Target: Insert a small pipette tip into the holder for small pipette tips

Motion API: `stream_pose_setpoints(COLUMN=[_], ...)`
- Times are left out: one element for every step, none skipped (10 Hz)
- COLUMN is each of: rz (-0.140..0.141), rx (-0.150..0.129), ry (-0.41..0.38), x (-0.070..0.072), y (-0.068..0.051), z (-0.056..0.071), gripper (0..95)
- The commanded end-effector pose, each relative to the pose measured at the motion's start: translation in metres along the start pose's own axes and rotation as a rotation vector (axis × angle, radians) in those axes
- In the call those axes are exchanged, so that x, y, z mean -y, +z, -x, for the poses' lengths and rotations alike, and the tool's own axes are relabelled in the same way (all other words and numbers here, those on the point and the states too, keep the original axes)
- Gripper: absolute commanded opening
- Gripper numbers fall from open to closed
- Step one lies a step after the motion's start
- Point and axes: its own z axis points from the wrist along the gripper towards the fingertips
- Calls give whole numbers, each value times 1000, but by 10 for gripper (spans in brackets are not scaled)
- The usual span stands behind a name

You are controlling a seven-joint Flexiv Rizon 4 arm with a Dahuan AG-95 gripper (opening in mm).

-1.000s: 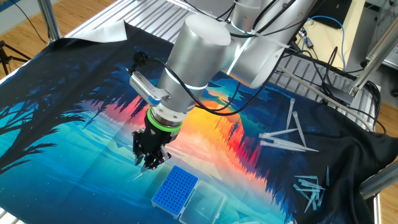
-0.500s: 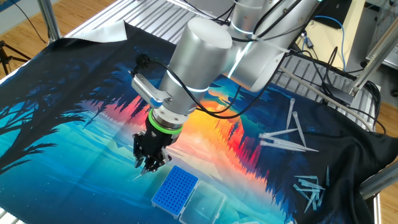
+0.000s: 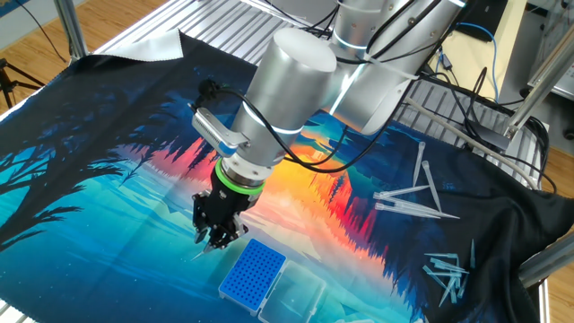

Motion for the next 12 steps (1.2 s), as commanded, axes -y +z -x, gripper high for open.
stream_pose_setpoints(rz=[0, 0, 0, 1, 1, 1, 1, 2, 2, 2, 3, 3], rx=[0, 5, 10, 12, 13, 13, 14, 15, 15, 16, 17, 19], ry=[3, 8, 9, 11, 14, 14, 15, 15, 16, 16, 18, 19], x=[-1, -1, -2, -2, -2, -2, -3, -3, -3, -2, -3, -3], y=[3, 7, 8, 8, 9, 9, 10, 10, 11, 11, 12, 12], z=[0, 0, 0, 0, 0, 0, 0, 0, 0, 0, 0, 0], gripper=[190, 190, 190, 190, 190, 190, 190, 190, 190, 190, 190, 0])
